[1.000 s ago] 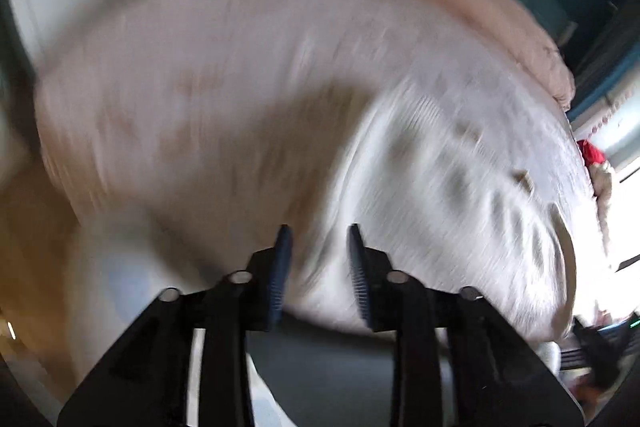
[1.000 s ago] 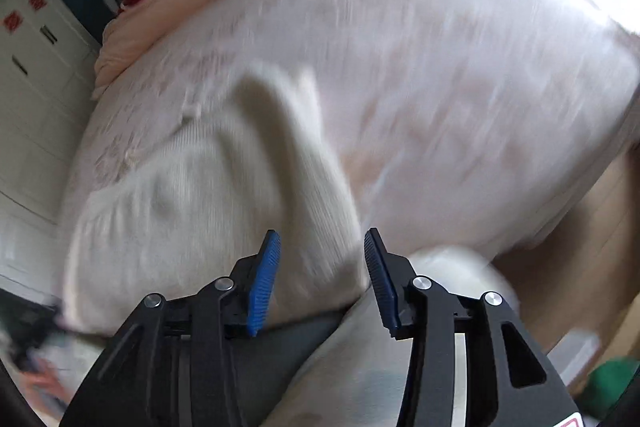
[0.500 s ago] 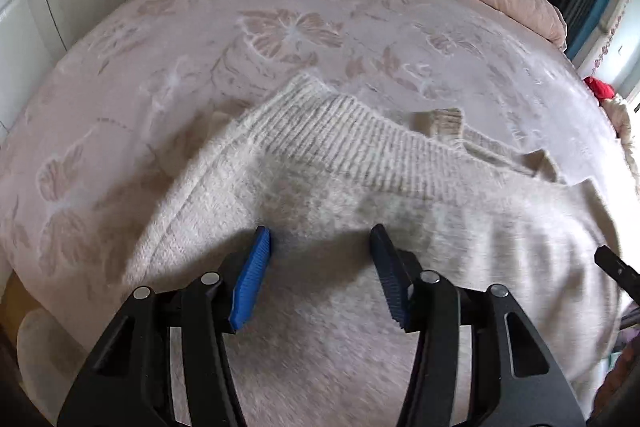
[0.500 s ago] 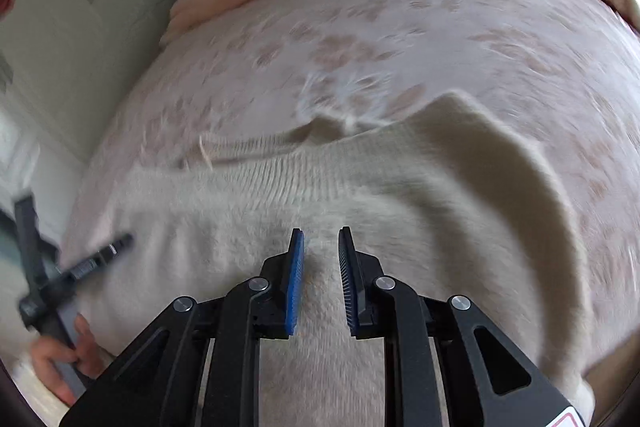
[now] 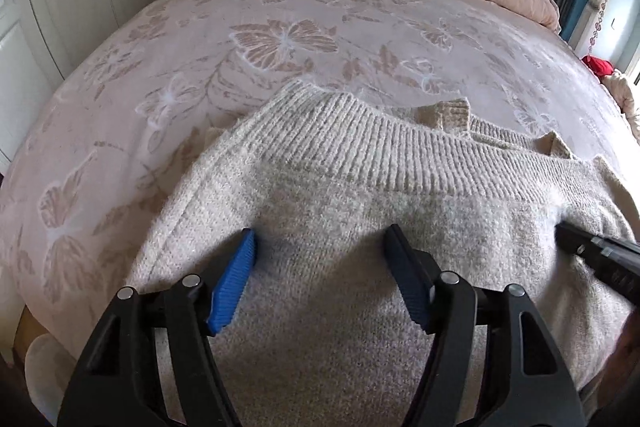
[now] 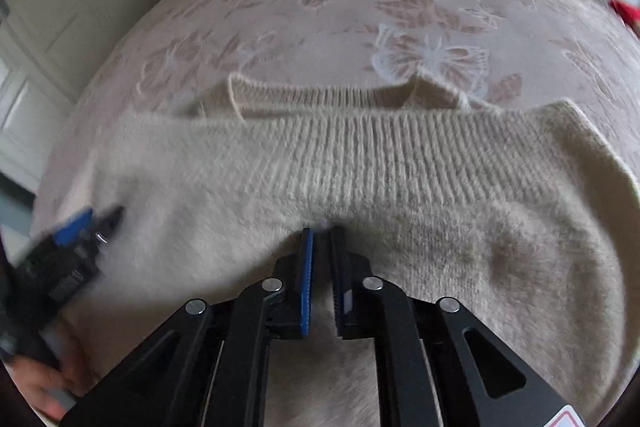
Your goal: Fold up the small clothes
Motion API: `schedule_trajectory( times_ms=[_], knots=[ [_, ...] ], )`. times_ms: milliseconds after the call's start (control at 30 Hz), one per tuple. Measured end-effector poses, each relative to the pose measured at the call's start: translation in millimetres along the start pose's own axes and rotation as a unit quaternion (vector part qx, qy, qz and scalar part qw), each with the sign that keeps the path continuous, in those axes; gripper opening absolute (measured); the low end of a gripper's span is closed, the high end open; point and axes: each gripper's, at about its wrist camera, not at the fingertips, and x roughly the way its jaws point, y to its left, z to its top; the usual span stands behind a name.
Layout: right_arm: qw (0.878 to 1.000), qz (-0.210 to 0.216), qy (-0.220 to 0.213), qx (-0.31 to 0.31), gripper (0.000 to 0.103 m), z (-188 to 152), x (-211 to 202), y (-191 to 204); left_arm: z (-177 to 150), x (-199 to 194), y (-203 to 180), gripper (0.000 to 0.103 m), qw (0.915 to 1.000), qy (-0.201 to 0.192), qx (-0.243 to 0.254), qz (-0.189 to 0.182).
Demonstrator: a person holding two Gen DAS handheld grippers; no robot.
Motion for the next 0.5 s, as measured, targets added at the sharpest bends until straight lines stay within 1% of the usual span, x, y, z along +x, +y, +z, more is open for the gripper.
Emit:
schedule_trajectory(
  times_ms=[33,67,100,167,200,233,267,300,333,400,500],
  knots=[
    [0.999,0.032,-0.013,0.014,0.012,2.5,-13.7,2.1,0.6,0.0,2.3,0.064,1.0000,0.001,-0.002,-0.006],
    [0.998,0.051,-0.021,0.018,0.011,4.5,-22.3,6.5,0.5,-0.1,3.8,0.064,0.9999,0.001,-0.003,-0.011],
    [0.998,0.052,-0.022,0.010,0.011,5.8,-27.3,11.6,-0.1,0.2,4.0,0.064,0.9999,0.000,-0.002,-0.012],
    [0.999,0.035,-0.015,-0.020,0.011,7.8,-26.5,22.6,-2.0,0.2,1.8,0.064,1.0000,-0.005,0.001,-0.008],
    [0.999,0.016,-0.001,-0.032,0.011,7.9,-15.7,25.4,-2.0,-0.3,0.3,0.064,1.0000,-0.005,0.002,-0.004],
    [0.999,0.003,0.022,-0.036,0.011,8.8,-5.3,23.7,-1.2,-2.5,-0.9,0.064,1.0000,-0.003,0.001,-0.002],
    [0.998,-0.004,0.052,-0.035,0.009,5.3,16.3,21.8,-0.3,-6.0,-0.9,0.064,1.0000,0.000,-0.002,-0.005],
    [0.999,-0.004,0.036,-0.034,0.005,2.8,22.5,19.9,0.3,-9.3,-0.3,0.064,0.9999,0.001,-0.004,-0.010],
    [0.999,-0.007,0.030,-0.038,0.005,2.4,24.1,20.0,0.6,-15.3,1.0,0.064,0.9999,0.003,-0.003,-0.014],
    [0.999,-0.010,0.035,-0.034,0.006,3.2,23.4,21.8,-2.5,-28.0,8.1,0.064,0.9999,0.000,-0.003,-0.011],
    [0.998,-0.013,0.042,-0.042,0.006,5.5,26.0,24.1,-9.8,-36.4,24.6,0.064,0.9997,0.005,-0.021,-0.012]
  ],
)
